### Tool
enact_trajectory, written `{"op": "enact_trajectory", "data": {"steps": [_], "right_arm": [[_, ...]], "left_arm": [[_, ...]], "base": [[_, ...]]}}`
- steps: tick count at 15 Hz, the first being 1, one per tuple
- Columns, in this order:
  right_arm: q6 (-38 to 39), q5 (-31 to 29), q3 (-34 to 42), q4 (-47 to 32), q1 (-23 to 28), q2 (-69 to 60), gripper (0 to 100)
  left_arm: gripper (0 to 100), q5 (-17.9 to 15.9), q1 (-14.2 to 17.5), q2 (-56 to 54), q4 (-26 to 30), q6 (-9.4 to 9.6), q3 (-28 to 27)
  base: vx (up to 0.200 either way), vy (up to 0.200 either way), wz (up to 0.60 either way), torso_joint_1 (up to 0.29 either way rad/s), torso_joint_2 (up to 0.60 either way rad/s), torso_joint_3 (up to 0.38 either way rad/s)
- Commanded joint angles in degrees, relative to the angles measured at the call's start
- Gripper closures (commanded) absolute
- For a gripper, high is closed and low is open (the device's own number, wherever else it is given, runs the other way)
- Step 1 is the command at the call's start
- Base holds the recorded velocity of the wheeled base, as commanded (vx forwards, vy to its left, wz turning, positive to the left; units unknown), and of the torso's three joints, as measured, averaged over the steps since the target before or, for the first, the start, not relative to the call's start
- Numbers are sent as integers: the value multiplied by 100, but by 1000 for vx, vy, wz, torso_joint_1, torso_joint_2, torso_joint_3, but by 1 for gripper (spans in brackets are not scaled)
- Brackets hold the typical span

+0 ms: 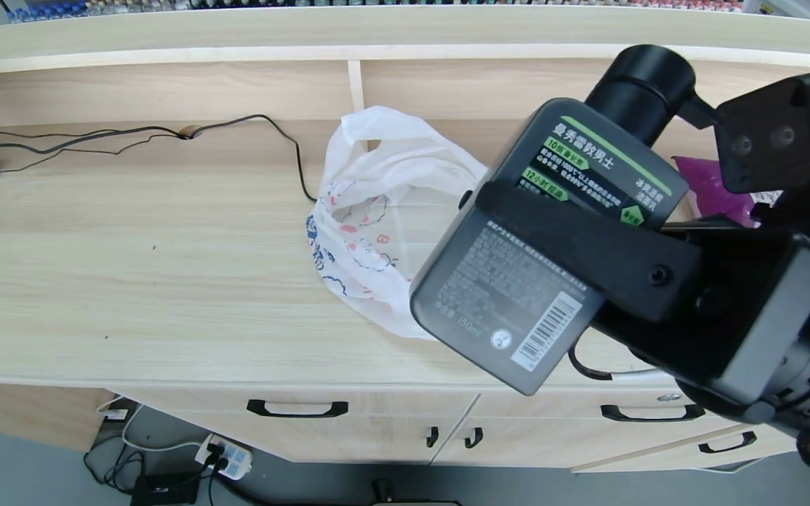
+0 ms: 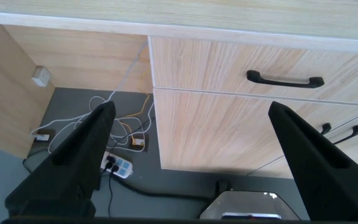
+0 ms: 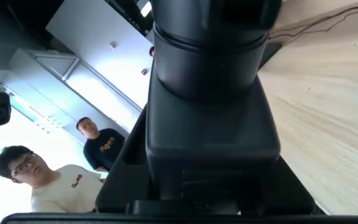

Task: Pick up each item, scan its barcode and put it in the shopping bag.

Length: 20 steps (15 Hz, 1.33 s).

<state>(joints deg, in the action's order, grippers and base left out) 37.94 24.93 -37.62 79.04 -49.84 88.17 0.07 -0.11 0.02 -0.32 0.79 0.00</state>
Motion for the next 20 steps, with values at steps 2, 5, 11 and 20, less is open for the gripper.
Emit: {"op": "enact_trajectory", "data": {"steps": [2, 5, 11, 20], "right_arm": [[12, 29, -88, 6, -79, -116, 100], [12, 188, -88, 6, -149, -143, 100], [-278, 3, -96, -21, -53, 24, 100], [-3600, -1588, -633, -1594, 1354, -20, 100]], "left_arm": [[0, 1, 2, -2, -12, 9, 0], [0, 1, 11, -2, -21, 70, 0], [0, 1, 2, -2, -3, 132, 0], [0, 1, 2, -2, 23, 114, 0]], "base": [[0, 0, 0, 0, 0, 0], [0, 0, 0, 0, 0, 0], [0, 0, 0, 0, 0, 0], [0, 0, 0, 0, 0, 0]]}}
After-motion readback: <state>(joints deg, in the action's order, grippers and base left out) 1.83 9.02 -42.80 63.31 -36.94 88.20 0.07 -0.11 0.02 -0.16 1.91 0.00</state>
